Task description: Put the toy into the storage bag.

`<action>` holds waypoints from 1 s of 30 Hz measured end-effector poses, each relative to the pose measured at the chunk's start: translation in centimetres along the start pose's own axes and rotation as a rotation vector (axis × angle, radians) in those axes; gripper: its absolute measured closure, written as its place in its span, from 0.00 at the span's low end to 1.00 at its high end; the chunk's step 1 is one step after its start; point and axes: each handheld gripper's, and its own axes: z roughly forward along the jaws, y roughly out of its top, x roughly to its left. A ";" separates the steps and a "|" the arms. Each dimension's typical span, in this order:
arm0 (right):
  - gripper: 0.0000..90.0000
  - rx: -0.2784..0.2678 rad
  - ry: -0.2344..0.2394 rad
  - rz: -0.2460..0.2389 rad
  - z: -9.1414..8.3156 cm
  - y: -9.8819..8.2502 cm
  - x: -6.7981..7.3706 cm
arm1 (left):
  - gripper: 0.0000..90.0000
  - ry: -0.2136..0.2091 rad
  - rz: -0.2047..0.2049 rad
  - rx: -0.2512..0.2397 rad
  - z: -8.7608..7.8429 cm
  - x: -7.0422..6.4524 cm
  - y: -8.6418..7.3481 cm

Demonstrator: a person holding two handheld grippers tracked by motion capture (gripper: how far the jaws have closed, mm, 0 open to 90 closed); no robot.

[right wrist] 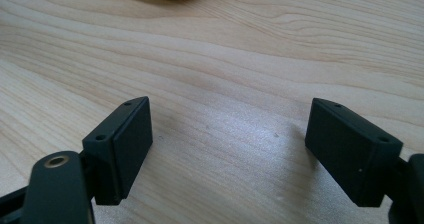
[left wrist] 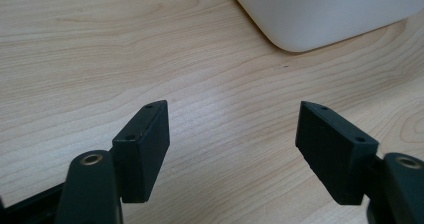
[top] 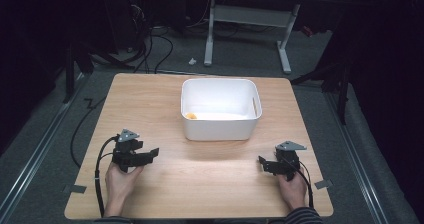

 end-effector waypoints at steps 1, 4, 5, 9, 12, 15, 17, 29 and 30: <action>0.21 0.000 0.000 0.000 0.0 0.0 0.0 | 0.34 0.003 0.001 -0.001 0.2 -0.1 0.0; 0.21 0.000 0.000 0.000 0.0 0.0 0.0 | 0.34 0.038 0.056 0.027 1.1 -0.7 -0.1; 0.21 0.000 0.000 0.000 0.0 0.0 0.0 | 0.34 0.039 0.071 0.039 1.4 -0.9 -0.1; 0.21 0.000 0.000 -0.001 0.0 0.0 0.0 | 0.34 0.016 0.065 0.052 2.2 -1.2 -0.1; 0.21 0.000 0.000 0.000 0.0 0.0 0.0 | 0.34 0.001 0.056 0.050 2.7 -1.3 -0.1; 0.21 0.000 0.000 -0.001 0.0 0.0 0.0 | 0.34 -0.001 0.059 0.051 3.3 -1.7 -0.1; 0.21 0.000 0.000 -0.001 0.0 0.0 0.0 | 0.33 0.002 0.062 0.049 3.7 -1.9 -0.2; 0.21 0.000 0.000 -0.001 0.0 0.0 0.0 | 0.33 0.063 0.100 0.032 4.8 -2.9 -0.6; 0.21 0.000 0.000 -0.001 0.0 0.0 0.0 | 0.33 0.062 0.105 0.030 4.8 -3.0 -0.6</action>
